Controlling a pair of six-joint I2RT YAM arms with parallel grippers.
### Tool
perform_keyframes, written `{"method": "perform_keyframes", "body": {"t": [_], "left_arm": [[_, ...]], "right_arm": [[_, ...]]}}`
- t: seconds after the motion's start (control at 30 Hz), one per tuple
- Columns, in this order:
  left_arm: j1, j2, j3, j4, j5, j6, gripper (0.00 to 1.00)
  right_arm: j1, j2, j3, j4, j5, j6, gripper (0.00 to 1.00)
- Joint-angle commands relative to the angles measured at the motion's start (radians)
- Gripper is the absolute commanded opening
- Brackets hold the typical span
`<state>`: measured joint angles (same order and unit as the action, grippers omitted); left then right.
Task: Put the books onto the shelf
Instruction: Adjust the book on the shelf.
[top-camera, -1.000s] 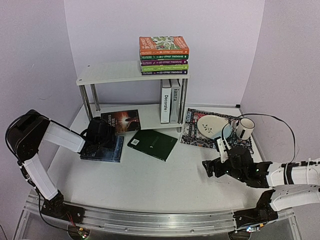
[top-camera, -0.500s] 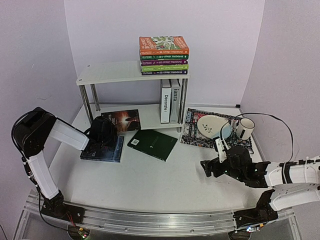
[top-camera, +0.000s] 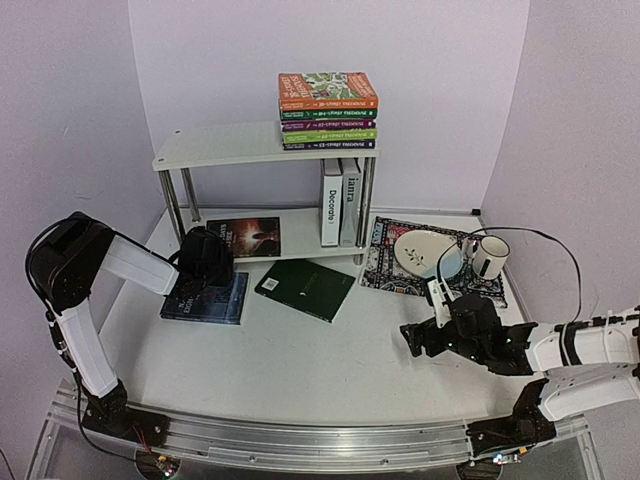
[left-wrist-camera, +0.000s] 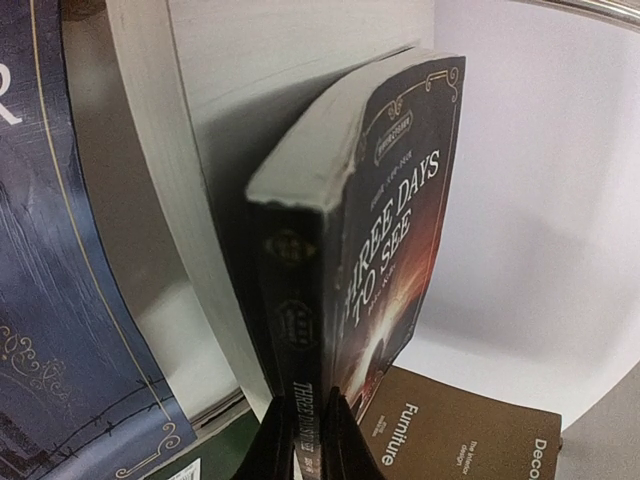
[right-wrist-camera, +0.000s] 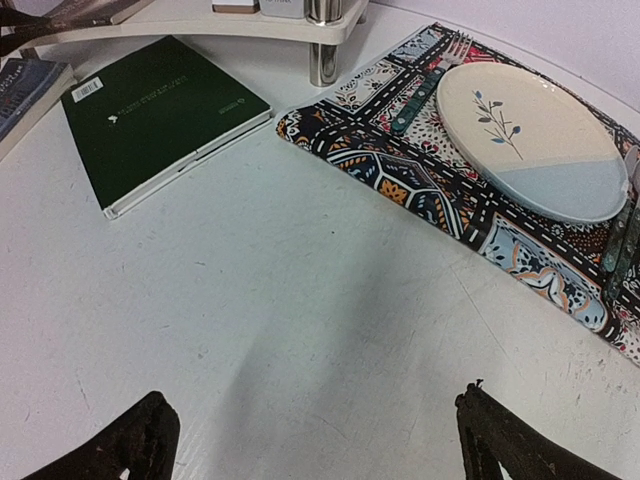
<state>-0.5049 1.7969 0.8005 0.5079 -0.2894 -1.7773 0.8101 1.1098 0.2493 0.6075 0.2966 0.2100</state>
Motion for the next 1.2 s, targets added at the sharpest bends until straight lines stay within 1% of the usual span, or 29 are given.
{"method": "perform_keyframes", "body": {"t": [0.0, 0.13, 0.43, 0.97, 1.1, 1.17], "left_arm": [[0.012, 0.005, 0.040, 0.020, -0.036, 0.000, 0.02], [0.020, 0.027, 0.050, 0.021, -0.041, -0.039, 0.02], [0.044, 0.033, 0.092, 0.020, -0.056, -0.023, 0.01], [0.058, 0.036, 0.057, 0.019, -0.019, -0.046, 0.01], [0.059, 0.034, 0.043, 0.019, -0.013, -0.054, 0.03], [0.059, 0.029, 0.033, 0.019, -0.014, -0.059, 0.08]], "right_arm": [[0.000, 0.015, 0.037, 0.018, -0.009, 0.006, 0.97], [0.000, 0.019, 0.039, 0.019, -0.012, 0.006, 0.97], [-0.001, 0.019, 0.039, 0.017, -0.014, 0.005, 0.97], [-0.001, 0.037, 0.047, 0.015, -0.015, 0.005, 0.97], [-0.001, 0.040, 0.048, 0.015, -0.013, 0.005, 0.97], [-0.001, 0.044, 0.051, 0.010, -0.007, 0.005, 0.97]]}}
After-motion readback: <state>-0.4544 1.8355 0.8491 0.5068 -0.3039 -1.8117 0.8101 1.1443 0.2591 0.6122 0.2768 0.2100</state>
